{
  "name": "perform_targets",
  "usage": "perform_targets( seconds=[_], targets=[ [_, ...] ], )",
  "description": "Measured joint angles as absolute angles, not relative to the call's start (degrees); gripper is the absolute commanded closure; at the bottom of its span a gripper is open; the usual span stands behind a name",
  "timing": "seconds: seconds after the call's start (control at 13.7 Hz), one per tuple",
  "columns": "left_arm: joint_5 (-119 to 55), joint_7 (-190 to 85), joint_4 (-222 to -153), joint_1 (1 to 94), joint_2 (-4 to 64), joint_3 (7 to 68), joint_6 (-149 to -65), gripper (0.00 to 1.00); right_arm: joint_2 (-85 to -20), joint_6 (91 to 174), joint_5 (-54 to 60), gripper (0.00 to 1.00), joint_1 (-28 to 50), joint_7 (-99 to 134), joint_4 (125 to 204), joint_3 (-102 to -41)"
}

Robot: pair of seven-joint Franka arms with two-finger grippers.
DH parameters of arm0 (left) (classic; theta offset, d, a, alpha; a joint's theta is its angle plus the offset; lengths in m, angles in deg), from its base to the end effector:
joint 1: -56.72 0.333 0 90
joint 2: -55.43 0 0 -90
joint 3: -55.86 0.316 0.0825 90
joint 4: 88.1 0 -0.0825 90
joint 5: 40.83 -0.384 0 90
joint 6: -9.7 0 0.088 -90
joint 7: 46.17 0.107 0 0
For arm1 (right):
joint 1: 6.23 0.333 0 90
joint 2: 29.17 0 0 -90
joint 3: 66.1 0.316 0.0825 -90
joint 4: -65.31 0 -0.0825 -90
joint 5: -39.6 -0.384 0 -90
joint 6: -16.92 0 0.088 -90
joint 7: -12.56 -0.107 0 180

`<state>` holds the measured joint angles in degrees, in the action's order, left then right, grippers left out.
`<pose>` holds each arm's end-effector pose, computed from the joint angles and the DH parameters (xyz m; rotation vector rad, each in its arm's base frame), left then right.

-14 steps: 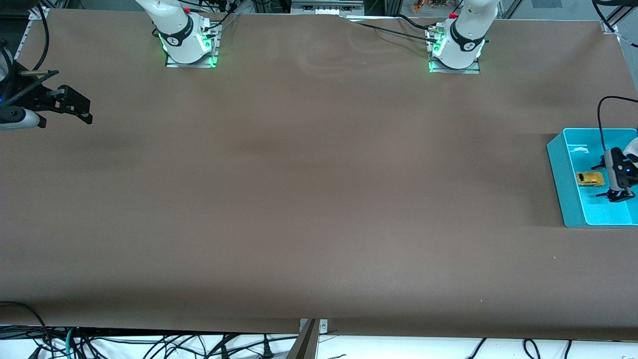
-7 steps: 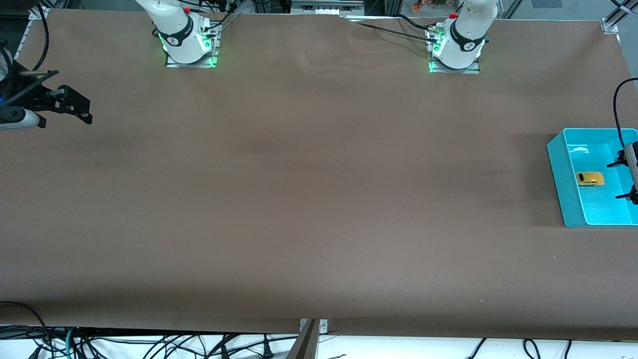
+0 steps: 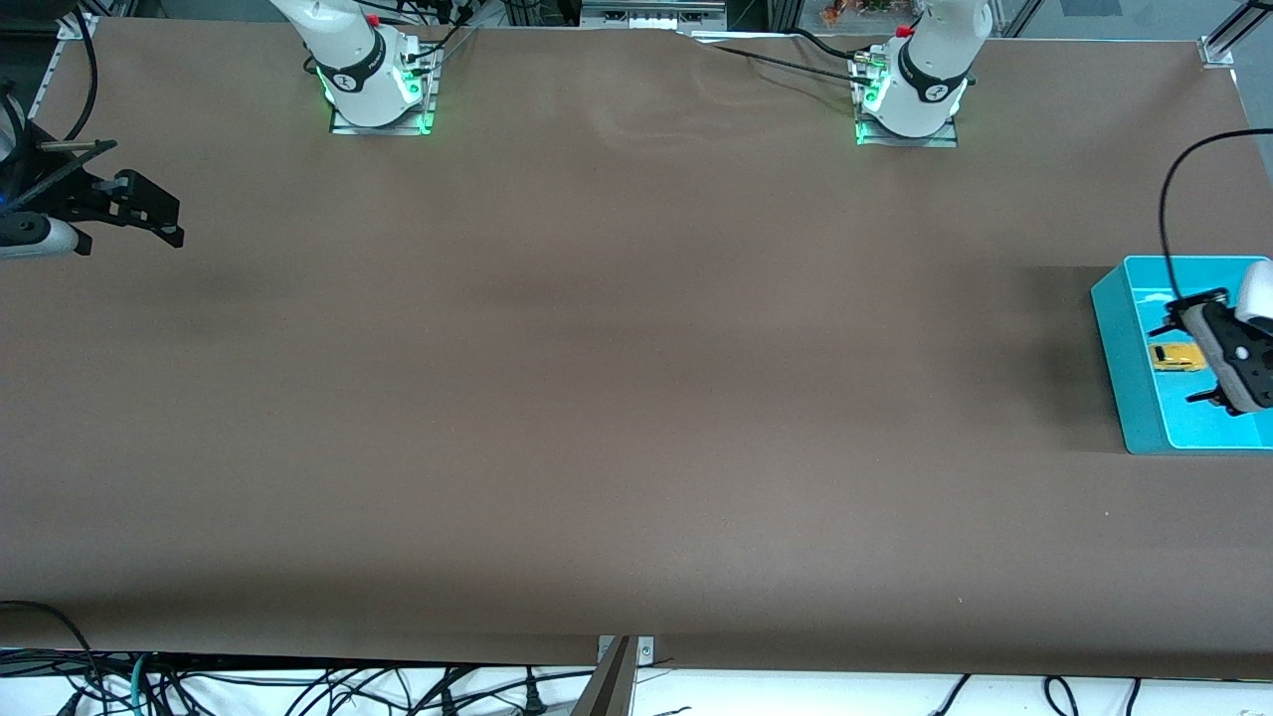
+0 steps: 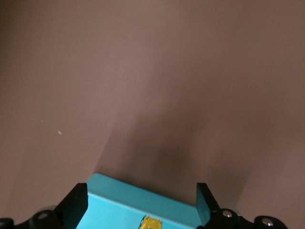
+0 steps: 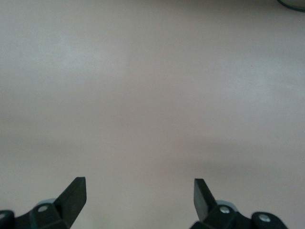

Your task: Wind and store yellow beetle car

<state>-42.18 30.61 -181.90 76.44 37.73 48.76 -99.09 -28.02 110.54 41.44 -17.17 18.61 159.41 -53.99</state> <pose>0.6272 0.1500 0.4353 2.6231 -1.6499 -0.0324 0.5532 0.0092 0.6071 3.0985 0.1983 0.0150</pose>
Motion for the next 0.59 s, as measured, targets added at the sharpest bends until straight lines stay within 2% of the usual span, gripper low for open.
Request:
perform_targets(
  seconds=[0.59],
  targets=[
    [-40.45,-12.20,-181.93,62.62,45.91,48.73,-95.46,0.00,-28.03,110.45,41.44,0.00,-17.17,18.62,159.41,-54.00]
  ],
)
